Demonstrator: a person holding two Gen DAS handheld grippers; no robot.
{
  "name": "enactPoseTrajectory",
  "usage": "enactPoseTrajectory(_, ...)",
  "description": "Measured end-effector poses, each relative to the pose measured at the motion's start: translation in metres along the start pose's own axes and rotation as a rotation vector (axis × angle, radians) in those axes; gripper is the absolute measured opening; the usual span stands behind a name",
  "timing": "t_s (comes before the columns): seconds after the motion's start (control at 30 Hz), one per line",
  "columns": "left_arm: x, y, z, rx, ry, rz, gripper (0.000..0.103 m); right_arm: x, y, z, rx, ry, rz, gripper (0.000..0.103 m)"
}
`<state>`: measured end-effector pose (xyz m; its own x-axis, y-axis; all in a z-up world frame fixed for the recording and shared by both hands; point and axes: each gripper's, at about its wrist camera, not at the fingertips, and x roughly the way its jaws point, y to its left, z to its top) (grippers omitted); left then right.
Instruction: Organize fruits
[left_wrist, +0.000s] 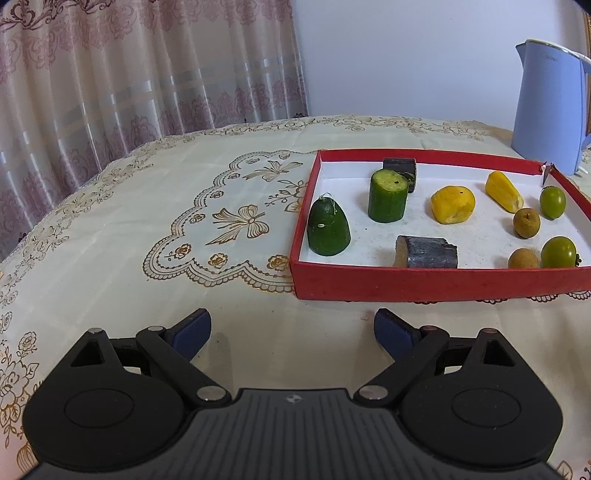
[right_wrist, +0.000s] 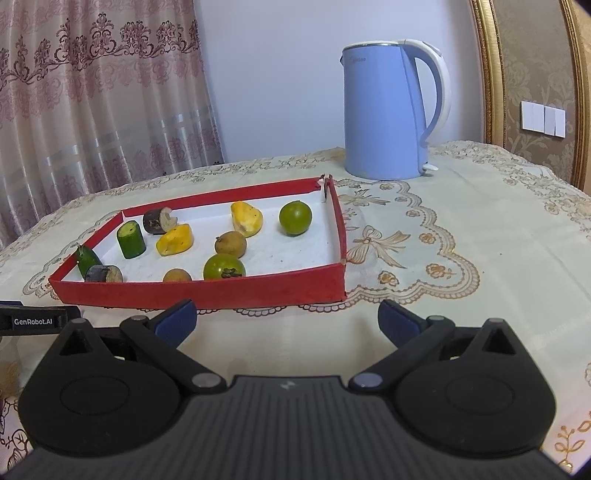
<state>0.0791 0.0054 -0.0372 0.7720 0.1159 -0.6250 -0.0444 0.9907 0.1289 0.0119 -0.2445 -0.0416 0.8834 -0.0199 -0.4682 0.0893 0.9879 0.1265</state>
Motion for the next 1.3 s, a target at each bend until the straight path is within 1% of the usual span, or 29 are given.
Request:
enactPoseTrajectory(0.77, 0.0022, 0.0044, 0.0012, -0.031, 0.011, -0.004, 0.096, 0.0012, -0.0018, 0.0000, 0.009, 0.004, 0.013, 0.103)
enactPoseTrajectory(1.07, 0.0003, -0.0008, -0.0001, -0.007, 0.001, 0.017, 0.096, 0.0016, -0.0018, 0.0000, 0.009, 0.005, 0.014, 0.103)
enactPoseTrajectory(1.3, 0.0000, -0.0003, 0.0000, -0.010, 0.002, 0.013, 0.096, 0.0016, -0.0021, -0.0001, 0.008, 0.005, 0.014, 0.103)
